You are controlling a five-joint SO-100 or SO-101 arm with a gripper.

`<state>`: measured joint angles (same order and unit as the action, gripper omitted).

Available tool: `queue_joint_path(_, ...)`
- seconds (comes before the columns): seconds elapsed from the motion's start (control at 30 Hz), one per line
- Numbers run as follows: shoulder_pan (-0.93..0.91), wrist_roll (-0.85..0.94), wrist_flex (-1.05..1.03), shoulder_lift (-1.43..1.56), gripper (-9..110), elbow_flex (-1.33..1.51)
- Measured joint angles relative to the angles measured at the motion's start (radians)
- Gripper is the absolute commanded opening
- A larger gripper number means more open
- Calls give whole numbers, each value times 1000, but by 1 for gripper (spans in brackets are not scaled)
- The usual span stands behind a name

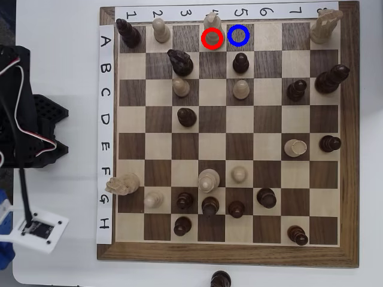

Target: Move the piece to destination

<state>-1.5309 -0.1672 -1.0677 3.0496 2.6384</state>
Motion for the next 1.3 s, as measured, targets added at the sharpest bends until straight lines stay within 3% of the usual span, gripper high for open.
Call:
queue_joint_path(0.77, 328, -423, 18, -278, 0, -575)
queue_joint_path(1.3, 890, -989, -170, -485, 2, -968)
